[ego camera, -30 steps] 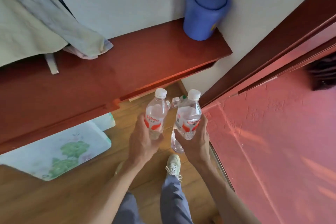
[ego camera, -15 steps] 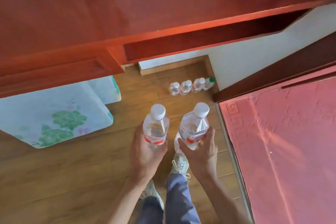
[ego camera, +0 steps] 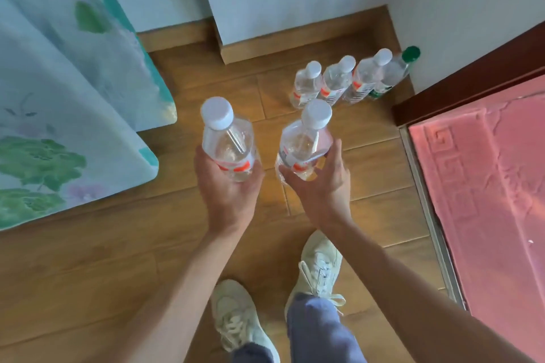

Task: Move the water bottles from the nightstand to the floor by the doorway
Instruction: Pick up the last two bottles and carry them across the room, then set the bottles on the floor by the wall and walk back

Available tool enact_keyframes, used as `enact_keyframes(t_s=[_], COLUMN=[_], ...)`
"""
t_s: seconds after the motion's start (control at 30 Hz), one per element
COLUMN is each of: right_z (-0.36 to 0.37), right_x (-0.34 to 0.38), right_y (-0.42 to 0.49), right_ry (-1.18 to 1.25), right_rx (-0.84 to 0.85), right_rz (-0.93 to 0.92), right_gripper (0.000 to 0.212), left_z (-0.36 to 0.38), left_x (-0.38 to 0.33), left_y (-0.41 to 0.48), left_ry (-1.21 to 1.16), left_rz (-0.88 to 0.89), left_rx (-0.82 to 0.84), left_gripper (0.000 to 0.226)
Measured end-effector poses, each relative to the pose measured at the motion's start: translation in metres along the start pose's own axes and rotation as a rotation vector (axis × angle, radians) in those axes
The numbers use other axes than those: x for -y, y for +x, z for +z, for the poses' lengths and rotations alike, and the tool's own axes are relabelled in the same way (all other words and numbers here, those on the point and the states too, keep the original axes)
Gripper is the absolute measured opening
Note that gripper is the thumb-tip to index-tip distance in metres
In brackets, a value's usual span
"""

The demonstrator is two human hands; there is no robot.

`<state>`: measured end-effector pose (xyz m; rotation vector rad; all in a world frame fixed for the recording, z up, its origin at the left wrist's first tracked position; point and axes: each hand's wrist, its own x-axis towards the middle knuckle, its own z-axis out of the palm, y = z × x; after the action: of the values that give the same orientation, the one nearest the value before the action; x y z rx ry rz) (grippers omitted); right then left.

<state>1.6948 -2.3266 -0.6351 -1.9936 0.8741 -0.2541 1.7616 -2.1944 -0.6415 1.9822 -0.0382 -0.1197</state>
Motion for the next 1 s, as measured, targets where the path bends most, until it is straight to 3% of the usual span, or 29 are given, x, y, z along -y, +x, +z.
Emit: enact_keyframes(t_s=[0.17, 0.37, 0.77, 1.0], right_z=[0.048, 0.103, 0.165, 0.180], right_x=[-0.040, -0.075, -0.108, -0.112], right_y=[0.052, 0.111, 0.166, 0.168], right_ry=[0.012, 0.030, -0.001, 0.021], right_rx=[-0.017, -0.053, -0.209, -0.285], right_rz=[-0.113, -0.205, -0.102, -0.069], right_gripper=[0.066, 0.085, 0.065, 0.061], left_z=[0.047, 0.094, 0.134, 0.150], left_x=[0.064, 0.113, 0.165, 0.179], left_y=[0.043, 0.094, 0.162, 0.170], left_ry=[-0.010, -0.041, 0.115, 0.071], left_rz=[0.044, 0.097, 0.081, 0.051], left_rx=[-0.006, -0.059, -0.260, -0.265], left_gripper=[0.074, 0.070, 0.068, 0.070])
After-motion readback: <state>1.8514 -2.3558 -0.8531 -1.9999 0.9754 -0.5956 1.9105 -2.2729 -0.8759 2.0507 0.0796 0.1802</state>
